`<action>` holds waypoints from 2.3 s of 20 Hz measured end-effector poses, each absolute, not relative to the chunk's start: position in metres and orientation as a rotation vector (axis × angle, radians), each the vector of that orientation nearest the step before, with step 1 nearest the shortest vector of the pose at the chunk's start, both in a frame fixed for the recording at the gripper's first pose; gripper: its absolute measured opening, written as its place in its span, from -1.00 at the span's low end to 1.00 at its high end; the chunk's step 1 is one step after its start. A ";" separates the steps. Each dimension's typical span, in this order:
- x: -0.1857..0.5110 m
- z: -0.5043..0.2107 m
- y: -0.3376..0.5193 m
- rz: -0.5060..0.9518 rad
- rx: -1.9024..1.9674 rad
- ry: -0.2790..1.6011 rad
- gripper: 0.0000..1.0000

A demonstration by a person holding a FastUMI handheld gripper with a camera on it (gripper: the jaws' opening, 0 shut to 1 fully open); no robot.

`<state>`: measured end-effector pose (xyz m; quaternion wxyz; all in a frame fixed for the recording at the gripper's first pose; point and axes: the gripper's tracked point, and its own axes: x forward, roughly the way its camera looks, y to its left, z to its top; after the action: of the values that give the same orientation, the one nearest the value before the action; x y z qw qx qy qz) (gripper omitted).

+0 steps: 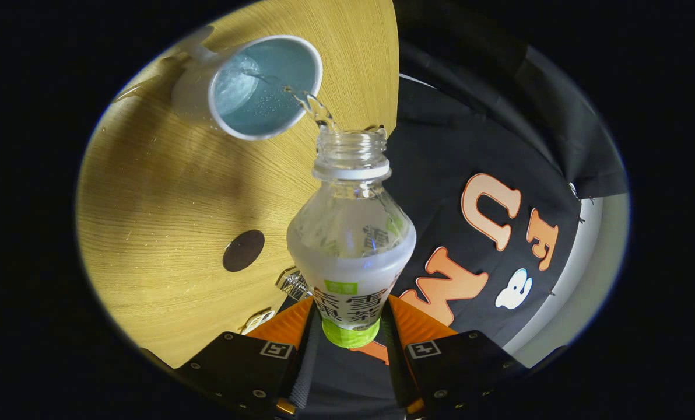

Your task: Take the bottle from table, then pour the juice into the cup, finally place the bottle on the coaster

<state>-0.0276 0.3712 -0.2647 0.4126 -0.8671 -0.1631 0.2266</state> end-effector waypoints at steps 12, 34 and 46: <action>-0.029 -0.257 0.385 0.581 -2.232 -0.468 0.12; -0.029 -0.260 0.394 0.615 -2.315 -0.506 0.12; -0.028 -0.266 0.392 0.638 -2.322 -0.484 0.12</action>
<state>-0.0277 0.3920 -0.2655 0.3362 -0.8903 -0.1857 0.2446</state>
